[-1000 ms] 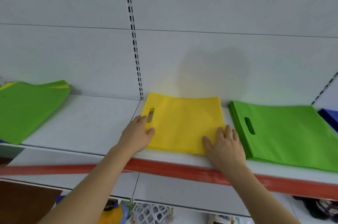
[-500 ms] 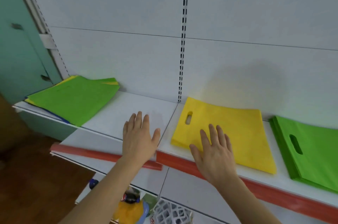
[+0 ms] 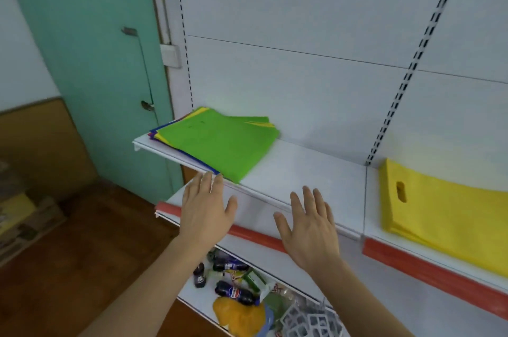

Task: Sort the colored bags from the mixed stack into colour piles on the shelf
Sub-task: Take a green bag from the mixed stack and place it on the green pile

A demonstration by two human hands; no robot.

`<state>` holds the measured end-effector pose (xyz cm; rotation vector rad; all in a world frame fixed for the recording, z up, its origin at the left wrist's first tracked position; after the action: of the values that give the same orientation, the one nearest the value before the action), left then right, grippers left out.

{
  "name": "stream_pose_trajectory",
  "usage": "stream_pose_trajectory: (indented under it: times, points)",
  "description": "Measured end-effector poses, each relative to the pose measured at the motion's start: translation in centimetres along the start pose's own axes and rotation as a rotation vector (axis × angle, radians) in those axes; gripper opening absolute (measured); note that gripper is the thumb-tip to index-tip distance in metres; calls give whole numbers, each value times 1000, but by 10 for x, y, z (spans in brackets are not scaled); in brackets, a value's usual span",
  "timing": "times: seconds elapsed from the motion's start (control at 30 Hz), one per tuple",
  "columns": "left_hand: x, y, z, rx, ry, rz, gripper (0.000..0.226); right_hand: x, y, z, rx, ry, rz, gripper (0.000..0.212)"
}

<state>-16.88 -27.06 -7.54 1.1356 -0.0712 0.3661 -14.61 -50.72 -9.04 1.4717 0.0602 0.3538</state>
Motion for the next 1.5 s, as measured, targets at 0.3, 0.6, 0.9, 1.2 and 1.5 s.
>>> stream_pose_trajectory:
  times: [0.3, 0.6, 0.9, 1.2, 1.5]
  points:
    - [56, 28, -90, -25, 15, 9, 69, 82, 9, -93, -31, 8, 55, 78]
    - [163, 30, -135, 84, -28, -39, 71, 189, -8, -154, 29, -14, 39, 79]
    - [226, 8, -157, 102, -112, -80, 90, 236, -37, -181, -38, 21, -140, 74]
    - [246, -16, -153, 162, -345, -190, 97, 224, -30, -165, -77, -283, -86, 47]
    - [241, -12, -140, 13, -411, -136, 79, 182, -22, -134, -109, -677, -130, 57]
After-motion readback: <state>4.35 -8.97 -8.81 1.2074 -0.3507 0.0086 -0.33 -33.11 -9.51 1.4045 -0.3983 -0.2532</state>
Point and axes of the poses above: each hand's wrist, its own x-axis towards the middle knuckle, its own y-axis out of the back of the hand, z = x × y, the point moved 10 cm from there along x, towards the middle knuckle, and after that the axes turned 14 degrees about -x, right-handed, at the moved point
